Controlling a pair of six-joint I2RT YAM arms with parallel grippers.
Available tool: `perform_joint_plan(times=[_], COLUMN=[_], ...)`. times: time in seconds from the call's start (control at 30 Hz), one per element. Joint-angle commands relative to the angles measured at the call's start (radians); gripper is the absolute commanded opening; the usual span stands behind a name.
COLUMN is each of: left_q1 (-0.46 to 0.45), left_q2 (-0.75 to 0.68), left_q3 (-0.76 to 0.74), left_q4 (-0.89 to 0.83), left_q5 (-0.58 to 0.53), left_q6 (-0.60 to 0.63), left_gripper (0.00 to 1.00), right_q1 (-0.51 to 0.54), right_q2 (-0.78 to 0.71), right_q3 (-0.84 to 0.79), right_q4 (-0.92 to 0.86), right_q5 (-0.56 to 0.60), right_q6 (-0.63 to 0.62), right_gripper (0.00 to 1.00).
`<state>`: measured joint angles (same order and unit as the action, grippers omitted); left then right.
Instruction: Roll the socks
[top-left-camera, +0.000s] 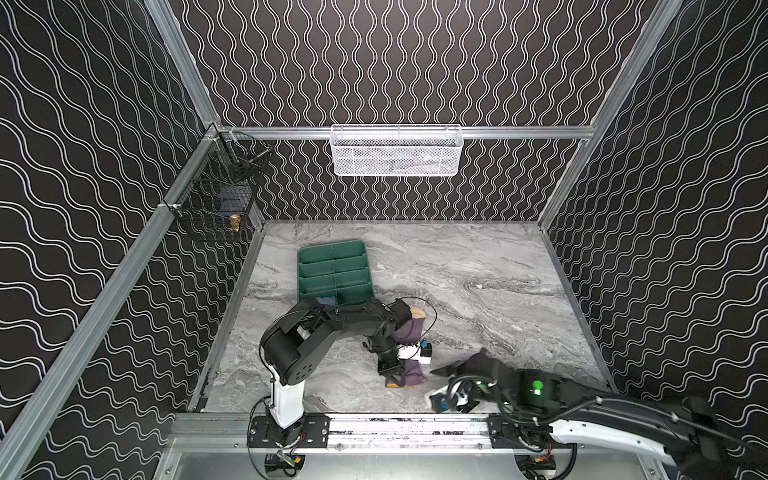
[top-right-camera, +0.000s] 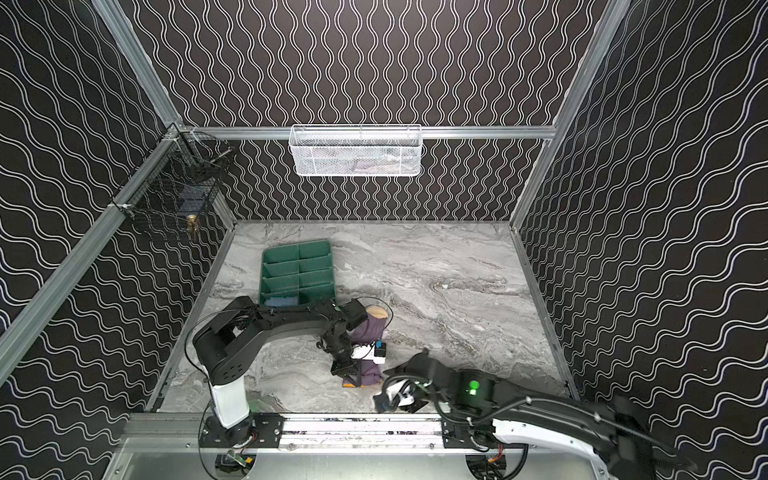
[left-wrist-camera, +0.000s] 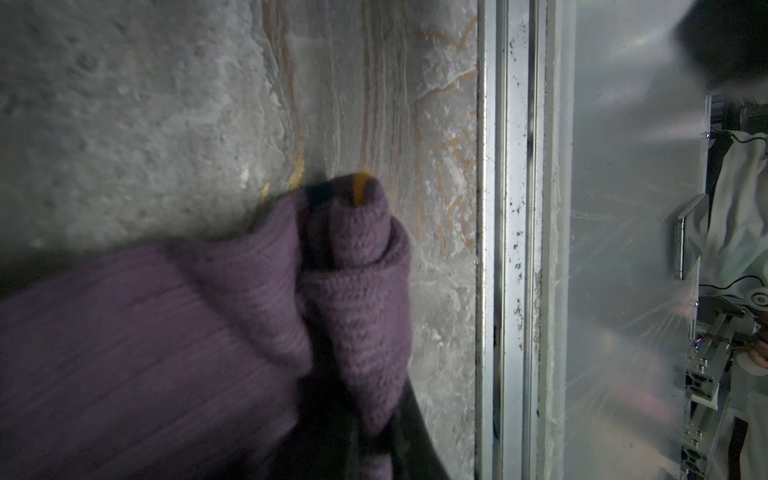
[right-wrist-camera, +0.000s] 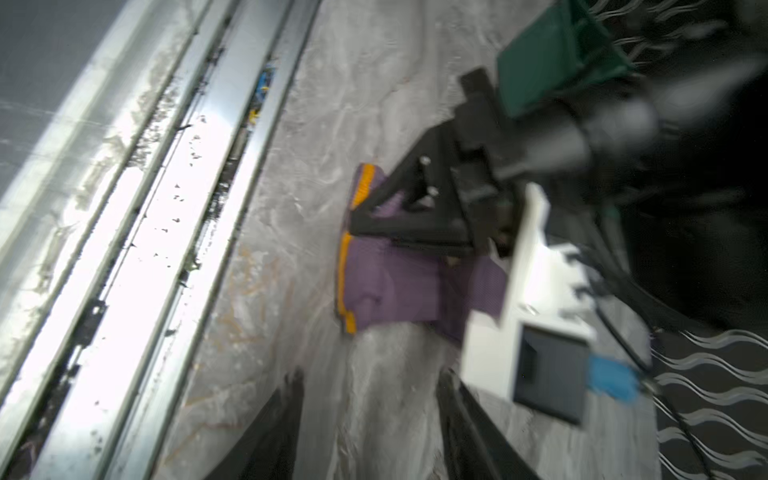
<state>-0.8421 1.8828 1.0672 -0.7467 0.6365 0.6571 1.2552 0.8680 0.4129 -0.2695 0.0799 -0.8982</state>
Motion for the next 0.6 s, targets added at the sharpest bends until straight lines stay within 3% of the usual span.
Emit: perform_joint_plan(times=[0.0,0.2,0.43,0.5,0.57], left_q1=[0.005,0.005,0.004,0.005,0.005], left_q2=[0.009,0.021,0.001,-0.001,-0.001], left_q3=[-0.008,-0.003,-0.011,-0.01,-0.008], left_q4=[0.002,0.002,0.01,0.009,0.007], left_q5=[-0.09,-0.08,-0.077,-0.075,-0.075], left_q6=[-0.004,-0.001,-0.002,-0.001,-0.001], left_gripper=[0.0,0.0,0.0,0.0,0.0], right_q1=[0.038,0.041,0.032,0.028,0.023], right_q2=[0.164,0.356,0.503,0.527,0.547], right_q3=[0.035,0.015,0.003,-0.002,0.001], right_q4=[0.153,0.37,0.472,0.478,0.461], right_q5=[0.115,0.117,0.141,0.139,0.125], right_q6=[0.015,0.017,0.035,0.047,0.054], right_gripper=[0.53,0.55,0.54,0.52,0.43])
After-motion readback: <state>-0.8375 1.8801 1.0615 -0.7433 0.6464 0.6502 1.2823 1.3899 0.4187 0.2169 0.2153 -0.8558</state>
